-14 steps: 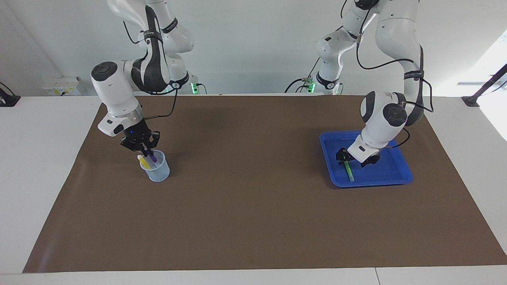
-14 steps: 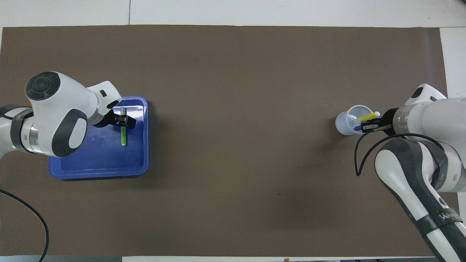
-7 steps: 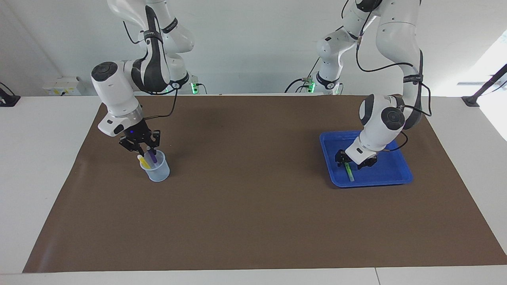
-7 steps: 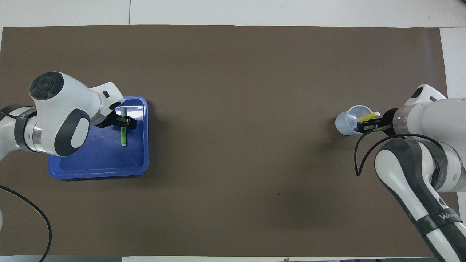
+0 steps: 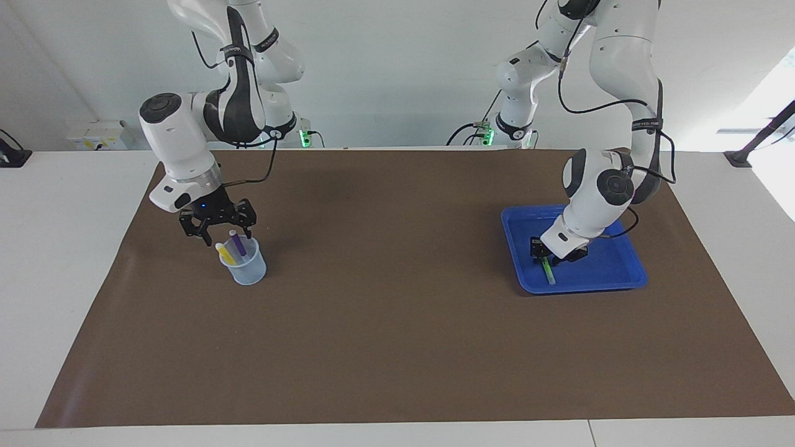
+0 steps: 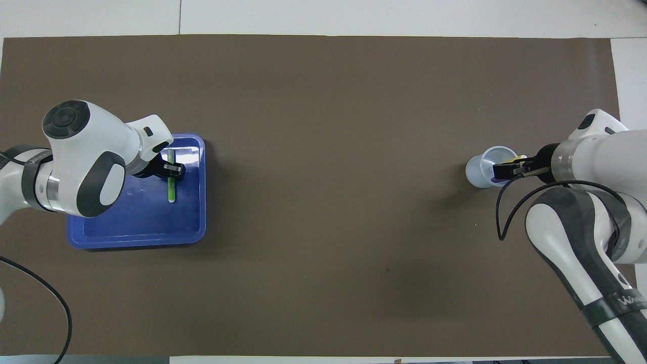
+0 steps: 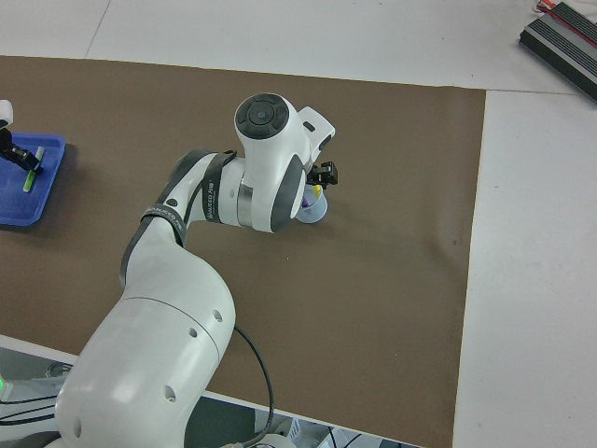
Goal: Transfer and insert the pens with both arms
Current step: 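Insert the purple pen into the cup while the left gripper grasps green pen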
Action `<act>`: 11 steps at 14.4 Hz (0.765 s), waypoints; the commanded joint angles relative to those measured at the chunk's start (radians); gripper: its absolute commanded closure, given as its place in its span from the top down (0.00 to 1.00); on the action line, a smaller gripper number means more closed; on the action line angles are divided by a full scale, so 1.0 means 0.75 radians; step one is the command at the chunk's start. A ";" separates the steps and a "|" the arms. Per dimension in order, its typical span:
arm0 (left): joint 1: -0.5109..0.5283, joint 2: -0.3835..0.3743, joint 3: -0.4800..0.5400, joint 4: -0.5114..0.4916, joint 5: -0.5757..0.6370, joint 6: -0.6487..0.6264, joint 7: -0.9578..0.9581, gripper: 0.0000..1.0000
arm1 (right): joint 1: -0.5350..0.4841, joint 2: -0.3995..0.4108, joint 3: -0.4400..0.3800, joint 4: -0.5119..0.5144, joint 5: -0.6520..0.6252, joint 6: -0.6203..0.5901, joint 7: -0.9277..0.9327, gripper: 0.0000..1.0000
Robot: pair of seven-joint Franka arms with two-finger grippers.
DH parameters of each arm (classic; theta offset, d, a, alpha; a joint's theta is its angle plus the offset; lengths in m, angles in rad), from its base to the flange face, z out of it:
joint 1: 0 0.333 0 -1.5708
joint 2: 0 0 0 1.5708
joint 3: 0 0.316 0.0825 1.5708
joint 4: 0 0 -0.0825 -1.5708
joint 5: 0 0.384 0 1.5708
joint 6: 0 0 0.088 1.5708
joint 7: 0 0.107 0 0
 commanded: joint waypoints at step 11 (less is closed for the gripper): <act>0.044 0.002 0.004 0.180 -0.097 -0.274 -0.016 0.00 | 0.000 0.066 -0.063 0.766 -0.022 -0.847 0.303 1.00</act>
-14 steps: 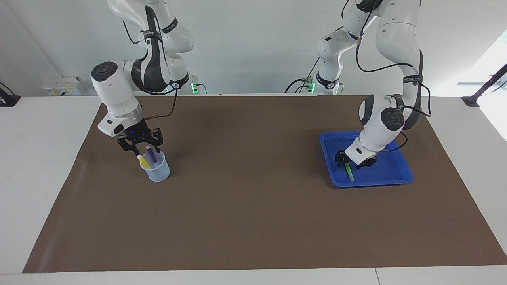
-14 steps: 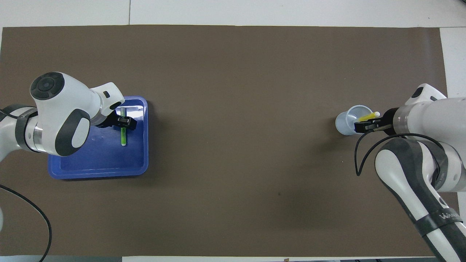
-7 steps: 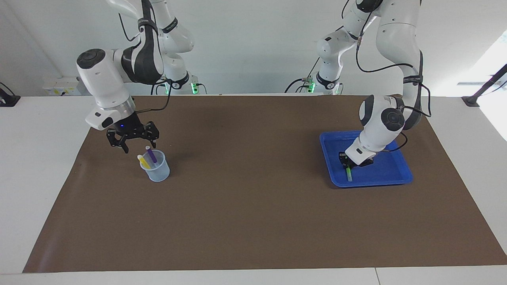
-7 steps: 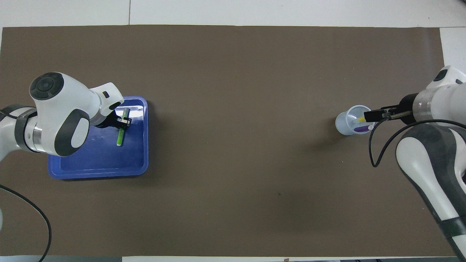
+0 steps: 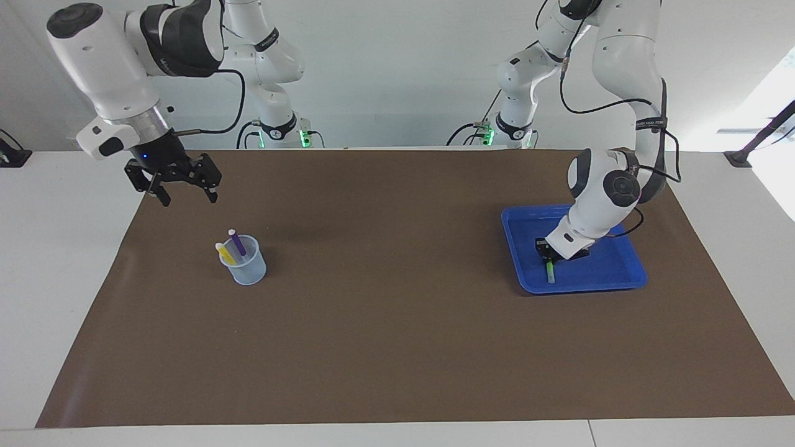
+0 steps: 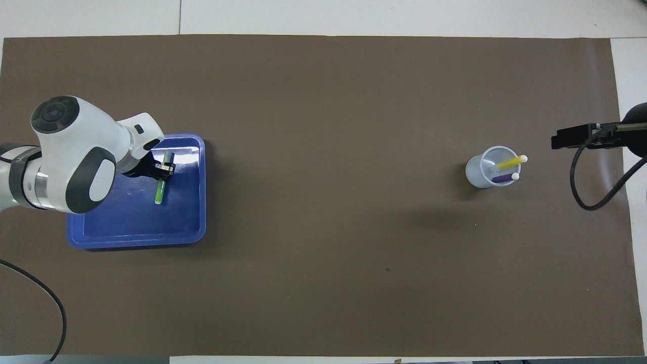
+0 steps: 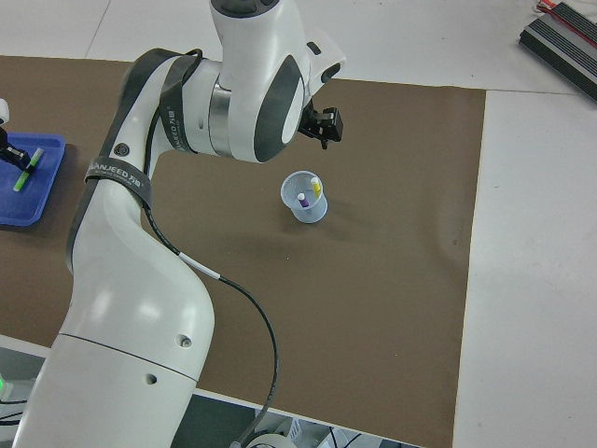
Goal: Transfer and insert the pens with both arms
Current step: 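Lift the green pen with the left gripper toward the right gripper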
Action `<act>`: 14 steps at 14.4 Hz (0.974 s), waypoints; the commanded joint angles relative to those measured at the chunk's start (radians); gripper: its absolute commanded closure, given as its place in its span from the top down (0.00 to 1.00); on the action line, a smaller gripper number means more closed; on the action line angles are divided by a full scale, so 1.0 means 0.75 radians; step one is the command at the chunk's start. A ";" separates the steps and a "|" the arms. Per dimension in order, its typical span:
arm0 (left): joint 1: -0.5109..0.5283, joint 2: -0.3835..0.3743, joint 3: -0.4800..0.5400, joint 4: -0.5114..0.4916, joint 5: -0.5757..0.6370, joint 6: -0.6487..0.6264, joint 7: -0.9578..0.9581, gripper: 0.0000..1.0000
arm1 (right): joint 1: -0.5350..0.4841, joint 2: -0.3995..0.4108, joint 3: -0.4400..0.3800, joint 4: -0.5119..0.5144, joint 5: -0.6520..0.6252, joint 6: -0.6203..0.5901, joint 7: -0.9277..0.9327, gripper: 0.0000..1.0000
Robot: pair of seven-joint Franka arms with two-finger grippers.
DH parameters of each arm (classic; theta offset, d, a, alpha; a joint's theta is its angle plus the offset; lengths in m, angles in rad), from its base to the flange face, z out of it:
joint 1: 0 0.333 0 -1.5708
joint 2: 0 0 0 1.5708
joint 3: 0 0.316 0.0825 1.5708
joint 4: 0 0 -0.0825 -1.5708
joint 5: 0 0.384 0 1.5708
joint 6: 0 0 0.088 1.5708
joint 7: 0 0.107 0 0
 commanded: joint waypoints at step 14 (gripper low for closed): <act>-0.008 -0.090 -0.109 0.470 -0.984 -0.563 -1.494 0.00 | 0.003 0.091 0.102 0.259 -0.061 -0.279 0.265 1.00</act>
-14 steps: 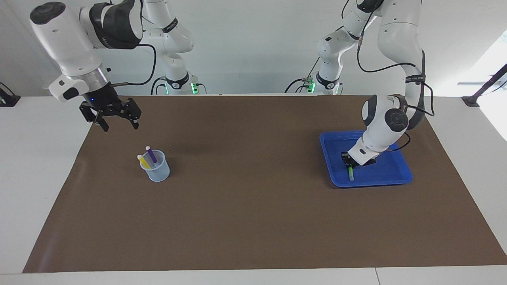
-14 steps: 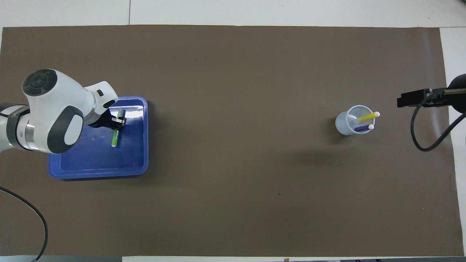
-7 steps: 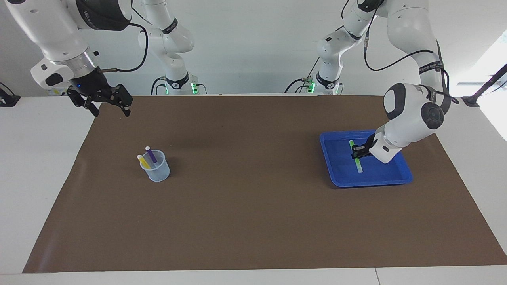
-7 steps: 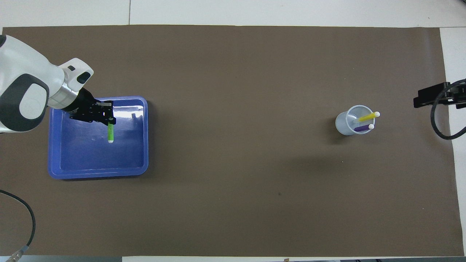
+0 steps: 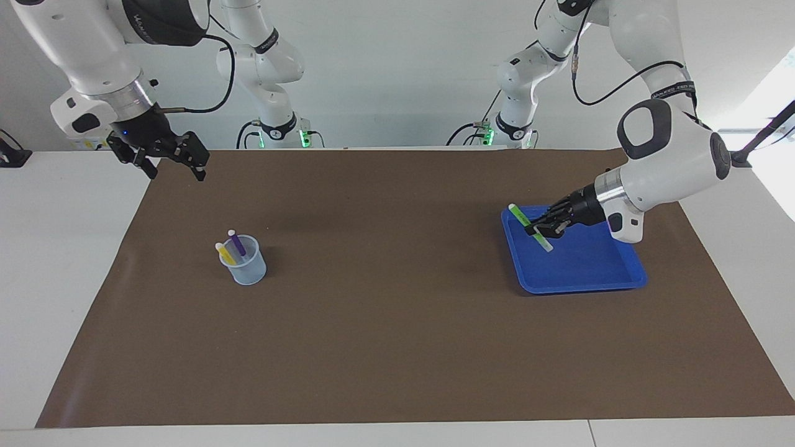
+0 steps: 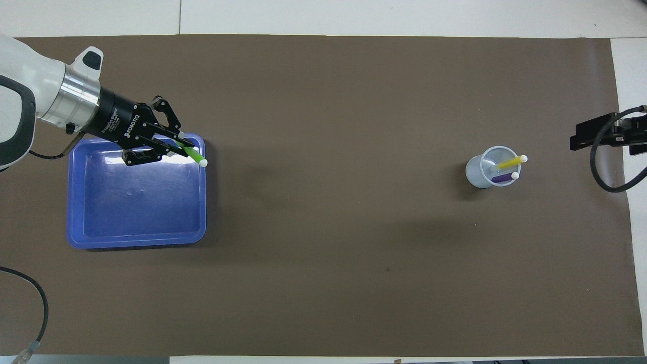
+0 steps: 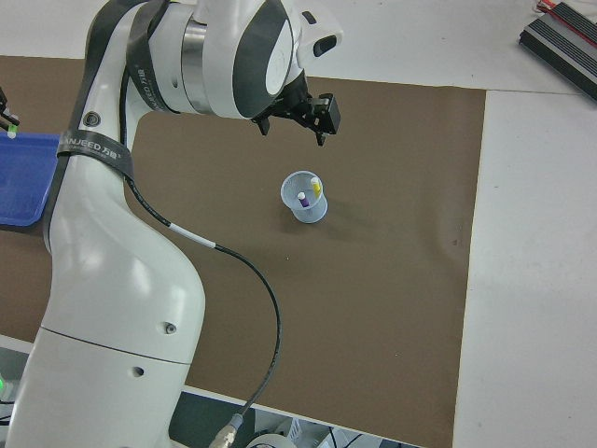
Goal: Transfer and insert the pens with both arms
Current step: 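Lift the green pen with the left gripper toward the right gripper, then grasp the green pen with the right gripper and open the left gripper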
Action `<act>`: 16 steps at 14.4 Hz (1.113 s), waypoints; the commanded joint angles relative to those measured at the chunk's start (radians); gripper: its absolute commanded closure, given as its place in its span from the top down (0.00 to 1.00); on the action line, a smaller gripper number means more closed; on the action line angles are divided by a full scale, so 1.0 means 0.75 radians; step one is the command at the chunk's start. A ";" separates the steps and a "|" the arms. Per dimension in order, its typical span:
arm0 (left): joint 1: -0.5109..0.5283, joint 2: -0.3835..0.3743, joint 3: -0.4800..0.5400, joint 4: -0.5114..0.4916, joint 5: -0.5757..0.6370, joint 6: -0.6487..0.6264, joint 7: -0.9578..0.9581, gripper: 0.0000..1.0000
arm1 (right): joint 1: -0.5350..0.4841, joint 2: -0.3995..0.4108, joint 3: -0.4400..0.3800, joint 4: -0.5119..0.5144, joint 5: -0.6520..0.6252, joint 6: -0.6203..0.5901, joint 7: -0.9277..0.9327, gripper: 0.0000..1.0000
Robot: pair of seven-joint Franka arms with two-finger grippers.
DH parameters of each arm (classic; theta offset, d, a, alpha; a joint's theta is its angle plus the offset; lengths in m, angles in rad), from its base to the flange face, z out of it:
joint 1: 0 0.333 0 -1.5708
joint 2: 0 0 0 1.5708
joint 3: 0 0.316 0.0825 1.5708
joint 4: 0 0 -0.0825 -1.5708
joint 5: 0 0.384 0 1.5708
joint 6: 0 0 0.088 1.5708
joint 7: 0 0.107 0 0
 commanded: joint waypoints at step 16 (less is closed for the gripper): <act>-0.283 -0.448 -0.221 -0.529 -1.078 0.707 -0.664 0.00 | -0.001 0.063 0.502 0.007 0.569 0.420 0.658 1.00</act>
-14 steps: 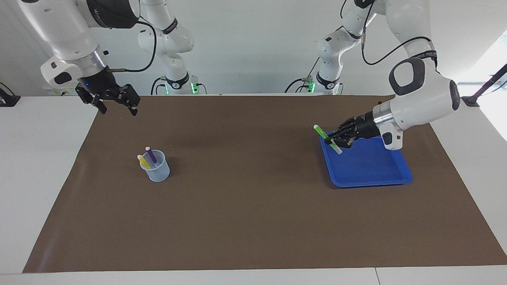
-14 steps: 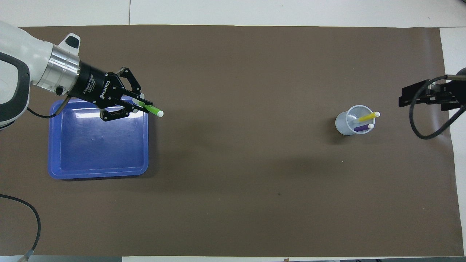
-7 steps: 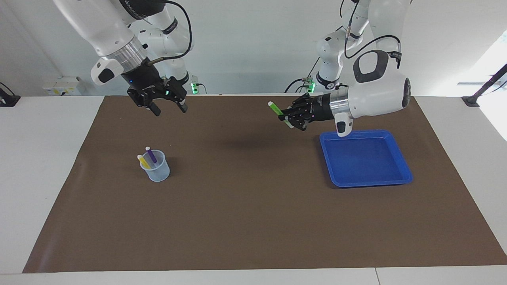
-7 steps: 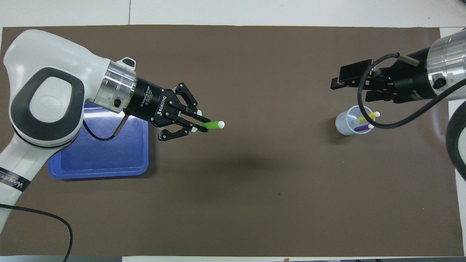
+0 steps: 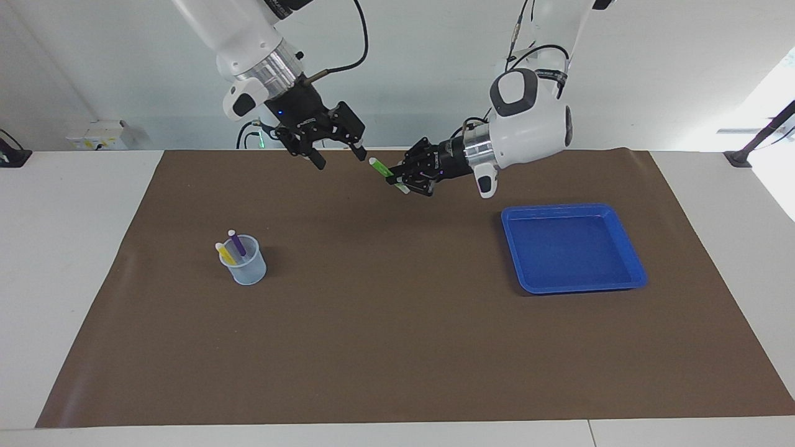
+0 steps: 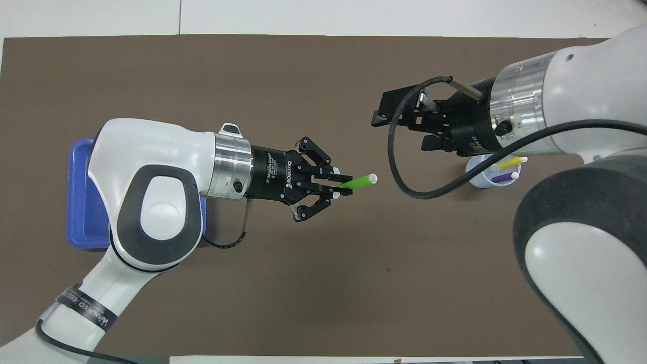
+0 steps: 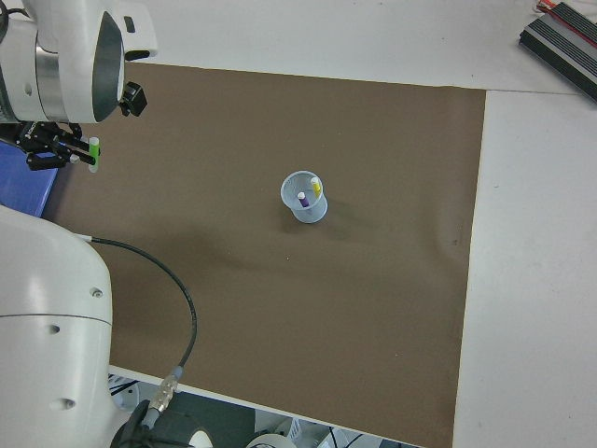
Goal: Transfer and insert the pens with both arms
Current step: 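Grasp the green pen with the right gripper and open the left gripper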
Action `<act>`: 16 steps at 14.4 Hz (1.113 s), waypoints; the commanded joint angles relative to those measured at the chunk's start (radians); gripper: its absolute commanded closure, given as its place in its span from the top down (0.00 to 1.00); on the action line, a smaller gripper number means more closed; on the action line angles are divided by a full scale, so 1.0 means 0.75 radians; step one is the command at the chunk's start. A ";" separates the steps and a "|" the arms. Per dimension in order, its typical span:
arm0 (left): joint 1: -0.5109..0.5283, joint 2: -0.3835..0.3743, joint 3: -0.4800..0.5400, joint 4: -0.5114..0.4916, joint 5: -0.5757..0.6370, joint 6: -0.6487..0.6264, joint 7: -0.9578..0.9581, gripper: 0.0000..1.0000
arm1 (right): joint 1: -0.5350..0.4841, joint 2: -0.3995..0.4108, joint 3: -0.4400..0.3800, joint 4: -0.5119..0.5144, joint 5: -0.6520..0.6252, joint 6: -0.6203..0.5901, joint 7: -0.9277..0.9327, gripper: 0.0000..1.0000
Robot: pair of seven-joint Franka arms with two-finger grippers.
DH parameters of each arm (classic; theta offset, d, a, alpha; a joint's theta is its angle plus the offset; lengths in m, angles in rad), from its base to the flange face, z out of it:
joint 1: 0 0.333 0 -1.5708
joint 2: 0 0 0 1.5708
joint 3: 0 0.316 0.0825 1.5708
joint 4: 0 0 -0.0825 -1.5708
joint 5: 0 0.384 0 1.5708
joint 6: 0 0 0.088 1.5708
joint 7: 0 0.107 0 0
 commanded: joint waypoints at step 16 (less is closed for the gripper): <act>-0.041 -0.177 0.022 -0.132 -0.325 0.252 -0.030 0.00 | -0.015 -0.035 0.112 -0.168 -0.089 0.071 -0.162 0.73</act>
